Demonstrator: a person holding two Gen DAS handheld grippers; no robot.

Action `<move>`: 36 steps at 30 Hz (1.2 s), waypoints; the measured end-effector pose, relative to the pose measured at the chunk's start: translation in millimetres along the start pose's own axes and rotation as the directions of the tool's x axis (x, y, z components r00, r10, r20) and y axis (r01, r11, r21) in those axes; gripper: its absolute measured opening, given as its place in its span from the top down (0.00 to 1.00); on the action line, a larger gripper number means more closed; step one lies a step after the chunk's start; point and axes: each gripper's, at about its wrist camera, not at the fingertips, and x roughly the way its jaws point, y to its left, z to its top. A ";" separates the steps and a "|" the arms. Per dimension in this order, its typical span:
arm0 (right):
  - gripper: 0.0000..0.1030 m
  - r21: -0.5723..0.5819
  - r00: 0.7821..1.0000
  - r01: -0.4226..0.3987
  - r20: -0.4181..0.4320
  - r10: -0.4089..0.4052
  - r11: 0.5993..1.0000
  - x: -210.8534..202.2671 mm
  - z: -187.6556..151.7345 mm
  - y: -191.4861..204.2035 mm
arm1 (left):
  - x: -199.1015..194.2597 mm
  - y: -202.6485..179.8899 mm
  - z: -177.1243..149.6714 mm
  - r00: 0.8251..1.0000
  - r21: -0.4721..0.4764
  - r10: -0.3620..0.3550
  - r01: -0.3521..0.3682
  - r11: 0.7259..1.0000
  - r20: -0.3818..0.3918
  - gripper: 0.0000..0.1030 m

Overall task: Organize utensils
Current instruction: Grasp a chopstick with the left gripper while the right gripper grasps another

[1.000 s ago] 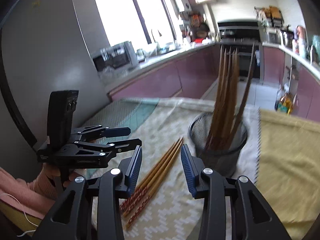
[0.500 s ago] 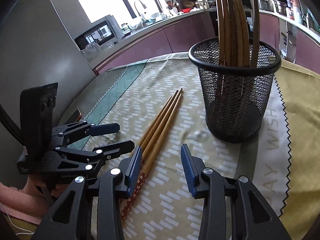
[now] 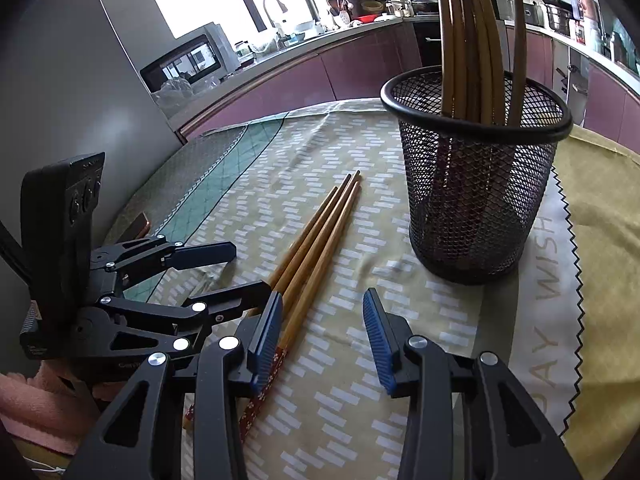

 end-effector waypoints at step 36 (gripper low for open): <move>0.91 -0.050 0.988 0.154 -0.012 -0.155 0.987 27.2 13.7 5.6 | 14.1 8.4 16.8 1.000 -0.042 0.016 -0.015 0.999 0.010 0.84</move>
